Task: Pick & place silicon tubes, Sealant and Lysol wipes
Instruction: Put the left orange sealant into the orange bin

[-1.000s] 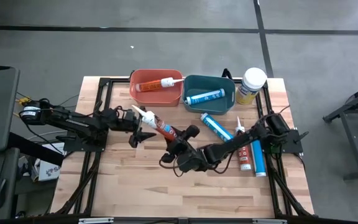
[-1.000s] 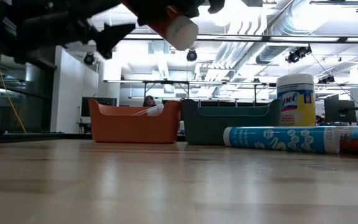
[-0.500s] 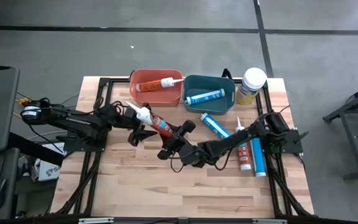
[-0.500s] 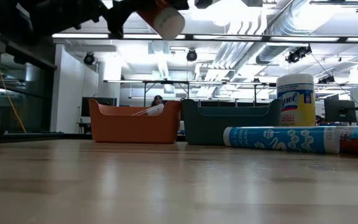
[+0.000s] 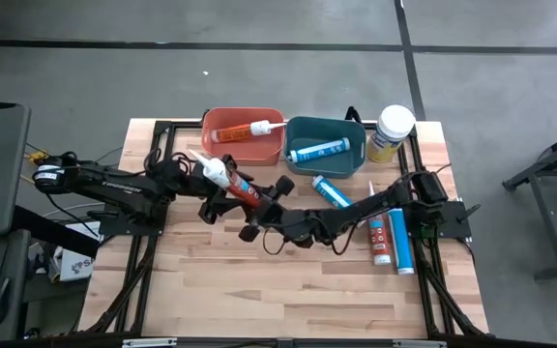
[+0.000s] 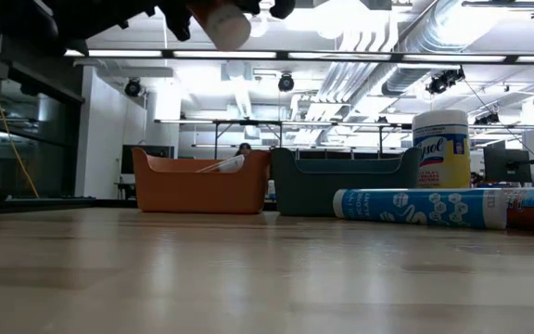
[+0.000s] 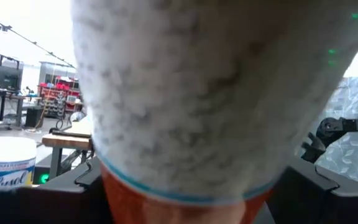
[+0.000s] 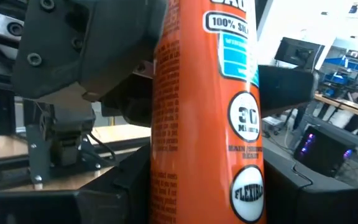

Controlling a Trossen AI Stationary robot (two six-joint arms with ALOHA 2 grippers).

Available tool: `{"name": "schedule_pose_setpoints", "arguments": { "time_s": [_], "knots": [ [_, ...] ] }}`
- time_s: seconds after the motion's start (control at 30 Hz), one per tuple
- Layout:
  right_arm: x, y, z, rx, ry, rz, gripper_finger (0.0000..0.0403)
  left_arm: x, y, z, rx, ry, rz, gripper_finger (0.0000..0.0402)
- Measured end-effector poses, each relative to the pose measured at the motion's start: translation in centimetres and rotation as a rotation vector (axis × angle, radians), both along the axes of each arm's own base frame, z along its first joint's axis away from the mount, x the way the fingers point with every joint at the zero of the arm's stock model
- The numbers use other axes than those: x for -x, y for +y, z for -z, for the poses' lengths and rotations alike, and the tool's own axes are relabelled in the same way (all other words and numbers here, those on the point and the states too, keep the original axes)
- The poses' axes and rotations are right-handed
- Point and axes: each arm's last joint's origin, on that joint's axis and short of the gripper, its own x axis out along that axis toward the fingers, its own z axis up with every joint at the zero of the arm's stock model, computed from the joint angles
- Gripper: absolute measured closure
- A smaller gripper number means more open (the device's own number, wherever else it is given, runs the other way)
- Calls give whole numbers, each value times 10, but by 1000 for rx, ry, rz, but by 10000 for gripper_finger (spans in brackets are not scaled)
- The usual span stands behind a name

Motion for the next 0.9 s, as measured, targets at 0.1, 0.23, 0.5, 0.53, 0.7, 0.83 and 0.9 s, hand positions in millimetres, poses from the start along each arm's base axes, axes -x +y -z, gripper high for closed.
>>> {"name": "schedule_pose_setpoints", "arguments": {
  "time_s": [0.1, 0.23, 0.5, 0.53, 0.7, 0.83, 0.9],
  "knots": [
    [-1, -3, -1, -8, -11, -12, 205, -1, 0, -5, -1, -15, 0, 103],
    [-1, -3, -3, -1, -26, -21, 205, -1, 0, -6, -2, -19, 3, 103],
    [-3, -9, -4, -4, -41, -25, 205, -7, 1, -1, 33, 2, -19, 103],
    [-3, -9, -4, -9, -45, -26, 205, -7, 1, -1, 36, 3, -25, 103],
    [-3, -11, -4, -20, -51, -42, 205, -6, 2, -2, 43, -16, -46, 104],
    [-4, -11, -4, -20, -52, -59, 205, -6, 2, -4, 41, -36, -45, 127],
    [-4, -11, -4, -20, -52, -60, 205, -5, 2, -4, 41, -37, -46, 153]
  ]
}}
